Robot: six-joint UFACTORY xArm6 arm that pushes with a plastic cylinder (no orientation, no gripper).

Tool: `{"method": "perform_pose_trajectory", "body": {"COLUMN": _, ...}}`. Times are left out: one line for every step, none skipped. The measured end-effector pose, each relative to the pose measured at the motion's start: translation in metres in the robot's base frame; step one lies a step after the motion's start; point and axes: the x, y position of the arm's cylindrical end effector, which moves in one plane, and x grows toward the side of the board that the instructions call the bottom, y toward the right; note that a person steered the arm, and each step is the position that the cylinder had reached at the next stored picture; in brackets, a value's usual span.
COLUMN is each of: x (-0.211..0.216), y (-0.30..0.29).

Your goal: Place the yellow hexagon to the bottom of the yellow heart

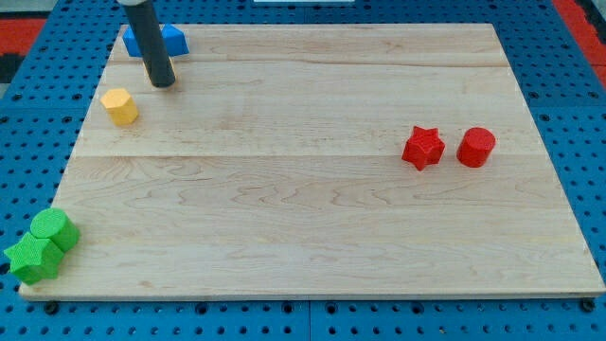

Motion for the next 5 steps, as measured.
{"method": "perform_pose_trajectory", "body": {"x": -0.015, "y": 0.003}}
{"method": "perform_pose_trajectory", "body": {"x": 0.058, "y": 0.048}}
{"method": "perform_pose_trajectory", "body": {"x": 0.109, "y": 0.032}}
{"method": "perform_pose_trajectory", "body": {"x": 0.106, "y": -0.037}}
{"method": "perform_pose_trajectory", "body": {"x": 0.090, "y": -0.079}}
